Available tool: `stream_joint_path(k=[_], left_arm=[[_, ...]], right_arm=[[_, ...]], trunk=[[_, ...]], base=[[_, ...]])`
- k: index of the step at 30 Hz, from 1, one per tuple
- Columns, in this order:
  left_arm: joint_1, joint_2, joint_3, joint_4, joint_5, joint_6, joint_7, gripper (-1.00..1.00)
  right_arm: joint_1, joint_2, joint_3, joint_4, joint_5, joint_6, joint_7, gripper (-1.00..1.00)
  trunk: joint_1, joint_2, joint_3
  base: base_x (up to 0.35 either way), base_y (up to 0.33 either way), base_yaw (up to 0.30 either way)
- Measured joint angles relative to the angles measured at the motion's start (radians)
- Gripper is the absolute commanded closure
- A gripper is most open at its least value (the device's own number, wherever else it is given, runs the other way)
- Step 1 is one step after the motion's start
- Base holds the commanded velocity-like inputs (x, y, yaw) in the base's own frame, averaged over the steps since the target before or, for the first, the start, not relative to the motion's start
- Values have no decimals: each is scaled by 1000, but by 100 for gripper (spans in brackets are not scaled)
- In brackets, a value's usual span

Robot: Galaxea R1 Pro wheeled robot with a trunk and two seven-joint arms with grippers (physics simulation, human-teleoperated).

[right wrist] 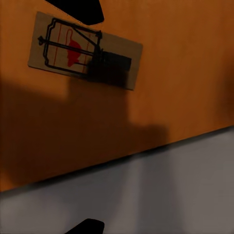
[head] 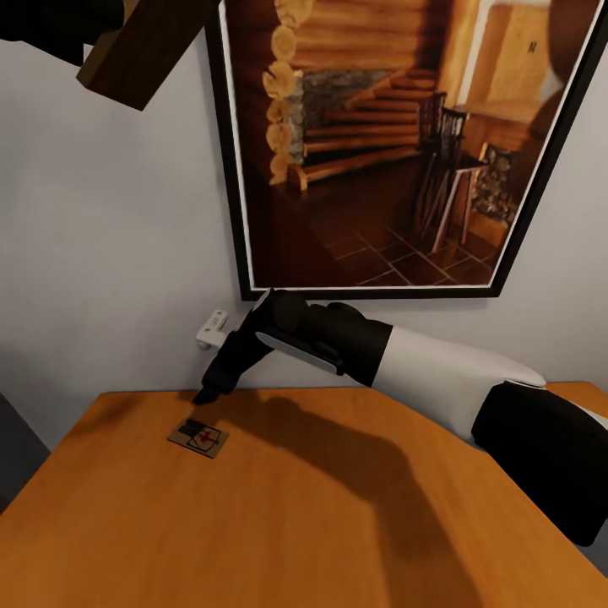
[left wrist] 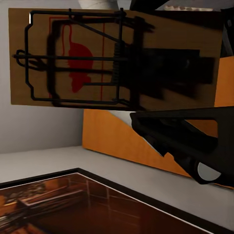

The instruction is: Take the four mousetraps from the cabinet in the bathroom and place them on the bathroom floor. Make sure all four end up on the same floor surface, and ensure that at least two of them are either under or directly next to the same bathroom sink.

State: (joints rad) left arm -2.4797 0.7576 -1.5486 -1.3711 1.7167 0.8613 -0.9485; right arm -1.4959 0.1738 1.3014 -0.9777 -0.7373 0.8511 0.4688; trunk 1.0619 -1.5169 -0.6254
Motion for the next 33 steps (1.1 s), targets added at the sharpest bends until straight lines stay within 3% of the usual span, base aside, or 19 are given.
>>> stream_joint_path(k=[8, 15, 24, 33], left_arm=[[0, 1, -1, 1, 3, 0, 0, 100], [0, 1, -1, 3, 24, -1, 0, 100], [0, 1, -1, 2, 28, -24, 0, 100], [0, 1, -1, 2, 30, -49, 0, 100]], right_arm=[[7, 0, 2, 0, -32, 0, 0, -100], [44, 0, 2, 0, -33, 0, 0, -100], [110, 0, 2, 6, -29, -2, -1, -100], [134, 0, 1, 25, -33, -20, -3, -100]], trunk=[[0, 0, 0], [0, 0, 0], [0, 0, 0], [0, 0, 0]], base=[[0, 0, 0], [0, 0, 0], [0, 0, 0], [0, 0, 0]])
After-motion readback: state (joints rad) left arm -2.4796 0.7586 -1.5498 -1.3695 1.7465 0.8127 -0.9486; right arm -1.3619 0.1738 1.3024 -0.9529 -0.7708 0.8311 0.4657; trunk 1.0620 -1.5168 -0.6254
